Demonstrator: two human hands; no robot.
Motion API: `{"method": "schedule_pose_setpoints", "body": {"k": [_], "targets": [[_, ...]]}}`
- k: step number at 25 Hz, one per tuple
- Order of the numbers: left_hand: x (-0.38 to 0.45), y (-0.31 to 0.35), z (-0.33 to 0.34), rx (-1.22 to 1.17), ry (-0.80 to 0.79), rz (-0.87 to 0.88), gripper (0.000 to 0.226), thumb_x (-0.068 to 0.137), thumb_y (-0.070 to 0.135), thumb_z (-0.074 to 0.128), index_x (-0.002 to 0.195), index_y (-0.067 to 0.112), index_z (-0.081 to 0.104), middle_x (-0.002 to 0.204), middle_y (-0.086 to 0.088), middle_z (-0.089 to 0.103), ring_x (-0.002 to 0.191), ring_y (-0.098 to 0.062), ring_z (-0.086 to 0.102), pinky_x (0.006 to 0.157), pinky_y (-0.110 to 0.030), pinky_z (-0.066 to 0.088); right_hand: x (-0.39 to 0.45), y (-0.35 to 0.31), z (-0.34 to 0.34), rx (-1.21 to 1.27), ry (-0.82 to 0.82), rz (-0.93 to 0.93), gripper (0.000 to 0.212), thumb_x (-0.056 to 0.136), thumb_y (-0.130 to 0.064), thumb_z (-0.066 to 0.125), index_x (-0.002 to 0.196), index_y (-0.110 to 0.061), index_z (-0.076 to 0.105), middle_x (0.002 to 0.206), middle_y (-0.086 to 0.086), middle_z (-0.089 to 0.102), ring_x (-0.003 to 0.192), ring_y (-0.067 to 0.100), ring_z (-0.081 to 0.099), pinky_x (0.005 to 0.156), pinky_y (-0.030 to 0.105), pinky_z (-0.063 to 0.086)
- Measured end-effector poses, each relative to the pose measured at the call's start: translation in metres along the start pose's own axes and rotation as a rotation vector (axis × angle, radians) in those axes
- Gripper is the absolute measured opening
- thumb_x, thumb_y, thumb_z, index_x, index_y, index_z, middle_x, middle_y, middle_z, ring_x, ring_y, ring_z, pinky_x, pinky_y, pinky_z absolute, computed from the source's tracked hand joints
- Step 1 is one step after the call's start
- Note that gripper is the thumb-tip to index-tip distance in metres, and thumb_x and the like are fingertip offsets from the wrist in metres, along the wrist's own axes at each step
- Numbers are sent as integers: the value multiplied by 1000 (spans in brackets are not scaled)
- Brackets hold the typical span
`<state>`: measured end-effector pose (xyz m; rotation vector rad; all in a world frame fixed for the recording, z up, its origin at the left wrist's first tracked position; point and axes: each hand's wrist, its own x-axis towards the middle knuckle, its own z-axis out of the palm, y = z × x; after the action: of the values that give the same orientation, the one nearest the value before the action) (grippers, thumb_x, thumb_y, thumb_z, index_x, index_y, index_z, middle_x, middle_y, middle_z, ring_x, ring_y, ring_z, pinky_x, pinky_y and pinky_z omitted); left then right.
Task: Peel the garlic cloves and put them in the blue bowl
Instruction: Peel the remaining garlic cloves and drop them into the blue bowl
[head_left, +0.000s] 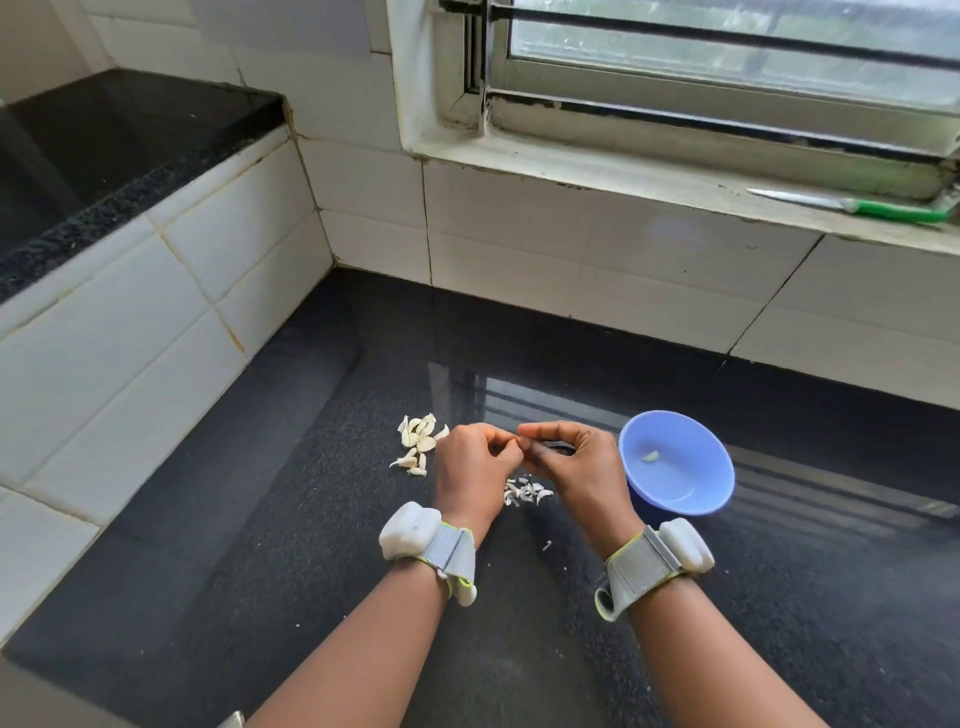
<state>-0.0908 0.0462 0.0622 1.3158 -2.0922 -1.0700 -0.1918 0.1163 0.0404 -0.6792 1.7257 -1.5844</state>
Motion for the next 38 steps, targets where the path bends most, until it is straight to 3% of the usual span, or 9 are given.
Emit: {"method": "schedule_pose_setpoints", "body": {"k": [5, 12, 23, 28, 33, 36, 38], "targets": [[8, -4, 4, 14, 13, -49, 8, 77, 23, 69, 72, 19, 74, 71, 2, 71, 69, -16, 64, 63, -30, 52, 10, 3, -3, 11, -59, 43, 12, 82, -4, 74, 91, -13, 76, 86, 6, 76, 84, 19, 73, 75, 29, 59], [13, -10, 5, -81, -18, -65, 9, 79, 25, 72, 76, 17, 74, 71, 4, 71, 68, -10, 64, 66, -28, 53, 16, 5, -10, 346, -156, 225, 15, 91, 2, 59, 100, -4, 69, 86, 8, 75, 82, 14, 71, 73, 22, 57], [11, -16, 7, -242, -52, -124, 7, 82, 14, 68, 80, 13, 74, 74, -1, 72, 67, -11, 62, 71, -32, 52, 11, 3, -10, 516, -113, 333, 19, 90, 7, 54, 102, -1, 66, 84, 9, 74, 79, 16, 72, 68, 21, 59], [8, -17, 6, -199, -48, -117, 9, 85, 17, 66, 83, 13, 73, 76, 0, 71, 71, -12, 63, 72, -29, 51, 7, 1, -11, 512, -109, 298, 18, 86, 4, 60, 101, -2, 67, 89, 10, 73, 83, 18, 71, 71, 23, 58], [2, -17, 8, -139, -42, -82, 28, 87, 42, 62, 81, 16, 69, 74, 3, 69, 73, -13, 63, 71, -29, 50, 1, 0, -13, 453, -80, 239, 21, 86, 2, 62, 105, -4, 68, 97, 14, 74, 89, 22, 71, 77, 27, 60], [3, -16, 5, -176, -21, -22, 6, 83, 23, 71, 87, 19, 71, 78, 7, 69, 72, -3, 62, 70, -21, 50, -2, 1, -10, 344, -35, 166, 18, 86, 1, 65, 102, -5, 70, 94, 15, 74, 90, 22, 71, 75, 26, 59], [4, -15, 2, -198, -54, 9, 12, 83, 19, 71, 95, 21, 73, 84, 7, 72, 75, -1, 64, 74, -19, 52, -2, 2, -7, 286, -13, 110, 17, 85, 1, 68, 99, -8, 71, 90, 13, 74, 86, 20, 71, 72, 24, 57]]}}
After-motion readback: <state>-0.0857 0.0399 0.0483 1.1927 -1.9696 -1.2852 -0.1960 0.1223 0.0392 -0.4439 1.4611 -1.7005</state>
